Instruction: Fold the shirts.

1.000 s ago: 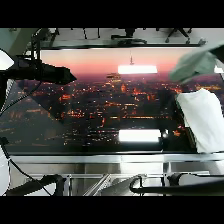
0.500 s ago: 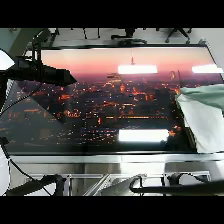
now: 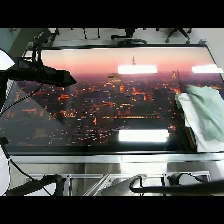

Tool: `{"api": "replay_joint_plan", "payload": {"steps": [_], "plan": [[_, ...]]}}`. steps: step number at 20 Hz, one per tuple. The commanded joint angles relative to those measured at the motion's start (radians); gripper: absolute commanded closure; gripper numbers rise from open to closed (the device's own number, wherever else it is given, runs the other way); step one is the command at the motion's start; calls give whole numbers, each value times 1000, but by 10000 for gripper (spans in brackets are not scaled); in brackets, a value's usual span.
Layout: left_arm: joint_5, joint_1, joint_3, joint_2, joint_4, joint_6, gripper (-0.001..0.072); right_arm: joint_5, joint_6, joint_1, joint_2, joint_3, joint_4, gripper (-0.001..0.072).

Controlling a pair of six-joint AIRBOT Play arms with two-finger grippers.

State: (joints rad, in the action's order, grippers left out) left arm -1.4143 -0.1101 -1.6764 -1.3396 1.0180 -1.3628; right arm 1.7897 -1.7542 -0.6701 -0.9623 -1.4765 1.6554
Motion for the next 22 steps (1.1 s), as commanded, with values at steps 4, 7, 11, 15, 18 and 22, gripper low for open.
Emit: {"api": "replay_joint_plan", "payload": {"steps": [4, 7, 11, 15, 18, 22], "plan": [[42, 3, -1, 22, 0, 2, 694, -42, 10, 177, -117, -222, 12, 84], [46, 3, 14, 64, 0, 0, 694, -135, -3, 338, -114, -236, -64, 694], [74, -37, 249, 214, 0, -10, 694, -262, -26, 616, -89, -133, -168, 693], [184, -138, 595, 380, 0, -20, 694, -488, -32, 949, 14, 219, -187, 693], [234, -167, 755, 441, 1, -45, 694, -661, -56, 1054, 61, 391, -187, 693], [240, -139, 802, 467, 1, -51, 694, -684, -55, 1052, 58, 392, -187, 693]]}}
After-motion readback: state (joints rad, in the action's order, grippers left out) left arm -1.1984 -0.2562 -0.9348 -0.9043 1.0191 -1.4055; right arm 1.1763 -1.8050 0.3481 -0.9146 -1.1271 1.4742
